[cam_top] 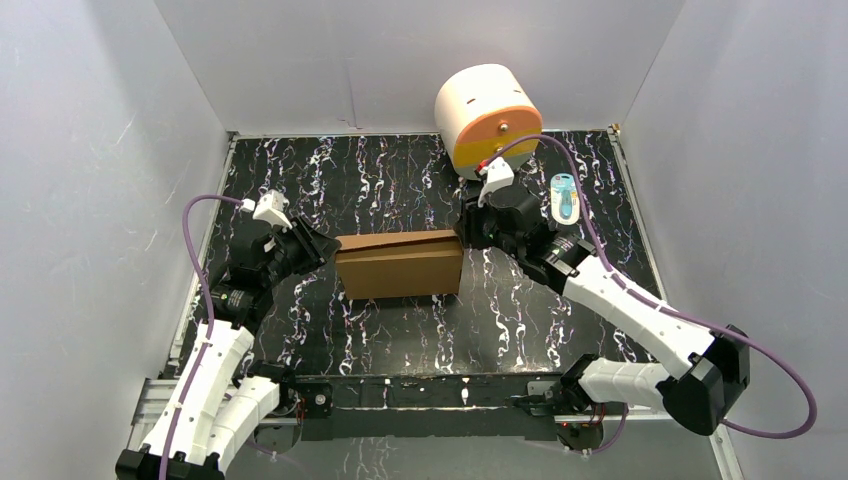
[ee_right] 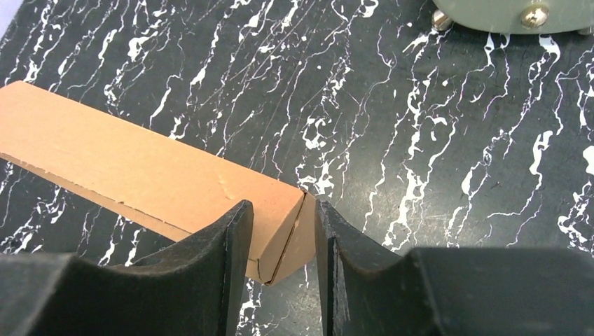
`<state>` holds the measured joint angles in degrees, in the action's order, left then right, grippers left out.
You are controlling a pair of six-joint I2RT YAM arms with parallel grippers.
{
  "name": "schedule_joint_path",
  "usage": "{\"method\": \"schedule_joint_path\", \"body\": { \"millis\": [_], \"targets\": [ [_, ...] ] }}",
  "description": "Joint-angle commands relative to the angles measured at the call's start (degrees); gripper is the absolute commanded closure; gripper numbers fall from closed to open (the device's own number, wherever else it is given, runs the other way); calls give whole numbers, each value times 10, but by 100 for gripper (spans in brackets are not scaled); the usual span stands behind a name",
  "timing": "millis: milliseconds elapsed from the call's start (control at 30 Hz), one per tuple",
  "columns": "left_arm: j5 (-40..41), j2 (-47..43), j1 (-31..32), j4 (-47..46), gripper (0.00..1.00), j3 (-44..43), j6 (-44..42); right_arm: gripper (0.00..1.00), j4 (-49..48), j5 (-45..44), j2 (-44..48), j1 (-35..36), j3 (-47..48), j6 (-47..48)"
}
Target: Fold the paper box
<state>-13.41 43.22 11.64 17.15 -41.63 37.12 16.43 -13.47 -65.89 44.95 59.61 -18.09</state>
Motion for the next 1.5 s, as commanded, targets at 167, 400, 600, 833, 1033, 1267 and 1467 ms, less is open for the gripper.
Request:
{"method": "schedule_joint_path", "body": {
  "millis": [167,400,600,833,1033,1267,1467],
  "targets": [
    [-7,8,1,50,67,26,-17,57,-31,4,34,-8,-51,-17],
    [-11,2,1,52,61,36,-9,57,-46,20,68,-14,-100,-27],
    [-20,5,1,46,58,47,3,57,-68,45,75,-23,-131,-37],
    [-37,3,1,18,57,73,33,57,-112,124,84,-52,-183,-66],
    [-58,1,0,-6,62,98,64,57,-151,209,89,-89,-219,-85],
    [-96,-2,-8,-32,70,135,98,57,-192,297,79,-135,-249,-108],
    [-109,4,-19,-37,73,153,104,57,-214,354,70,-173,-284,-122]
  ]
}}
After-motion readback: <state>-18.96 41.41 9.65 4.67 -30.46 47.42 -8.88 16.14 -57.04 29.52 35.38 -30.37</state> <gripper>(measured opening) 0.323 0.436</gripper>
